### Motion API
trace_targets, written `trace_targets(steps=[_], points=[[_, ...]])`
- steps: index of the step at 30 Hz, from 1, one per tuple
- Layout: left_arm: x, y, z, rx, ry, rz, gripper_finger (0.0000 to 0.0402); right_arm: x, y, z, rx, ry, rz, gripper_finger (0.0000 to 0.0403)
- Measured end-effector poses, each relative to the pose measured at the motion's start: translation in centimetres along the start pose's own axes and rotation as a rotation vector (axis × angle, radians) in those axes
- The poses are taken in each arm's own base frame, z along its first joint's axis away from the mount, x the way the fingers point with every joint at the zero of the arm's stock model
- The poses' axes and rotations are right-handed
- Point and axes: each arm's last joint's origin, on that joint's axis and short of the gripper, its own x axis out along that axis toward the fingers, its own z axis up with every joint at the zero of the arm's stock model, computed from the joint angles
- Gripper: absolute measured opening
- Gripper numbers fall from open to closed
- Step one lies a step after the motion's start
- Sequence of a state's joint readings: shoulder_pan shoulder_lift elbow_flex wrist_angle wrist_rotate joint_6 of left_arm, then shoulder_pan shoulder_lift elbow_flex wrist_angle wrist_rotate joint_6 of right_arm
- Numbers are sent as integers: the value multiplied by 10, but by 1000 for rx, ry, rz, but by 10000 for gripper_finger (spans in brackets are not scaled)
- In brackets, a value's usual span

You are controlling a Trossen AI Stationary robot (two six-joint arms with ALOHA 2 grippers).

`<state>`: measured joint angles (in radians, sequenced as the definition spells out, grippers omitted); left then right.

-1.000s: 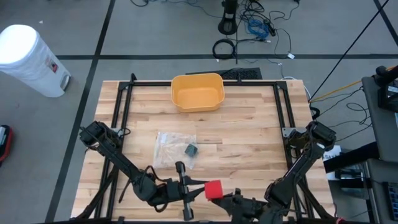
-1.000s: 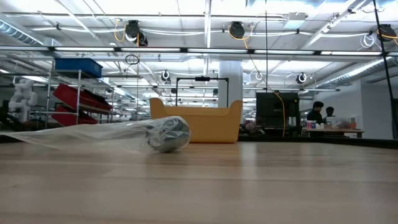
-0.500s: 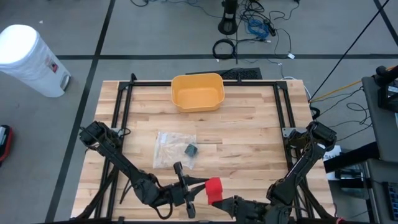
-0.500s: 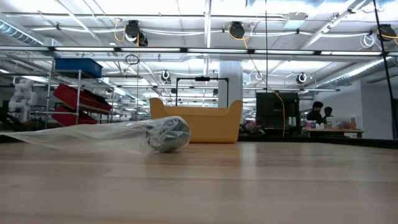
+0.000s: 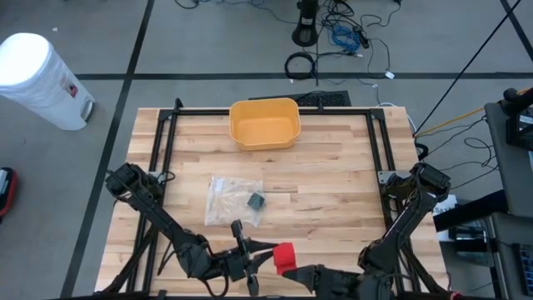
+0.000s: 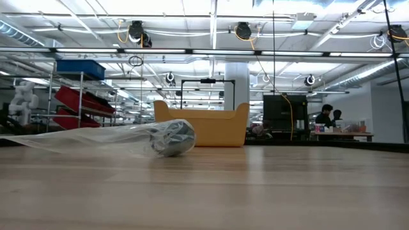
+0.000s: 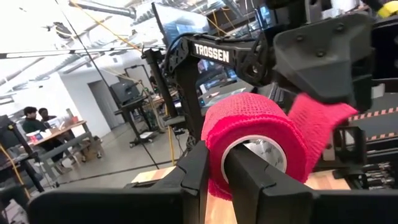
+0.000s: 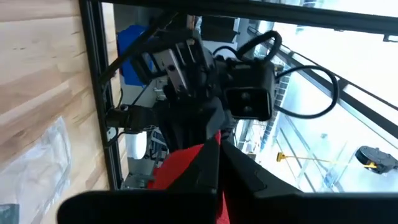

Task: Roll bandage
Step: Roll the red bandage

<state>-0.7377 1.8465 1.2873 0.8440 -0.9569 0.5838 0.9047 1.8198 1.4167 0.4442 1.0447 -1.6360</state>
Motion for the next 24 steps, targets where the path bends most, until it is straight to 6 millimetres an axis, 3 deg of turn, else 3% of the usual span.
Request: trace_targets(steps=[15, 24], points=[[-14, -9, 6, -17, -19, -37, 54, 11, -3, -7, 11, 16, -6, 2], [-14, -11, 5, -59, -25, -77, 54, 11, -8, -6, 108, -16, -34, 48]])
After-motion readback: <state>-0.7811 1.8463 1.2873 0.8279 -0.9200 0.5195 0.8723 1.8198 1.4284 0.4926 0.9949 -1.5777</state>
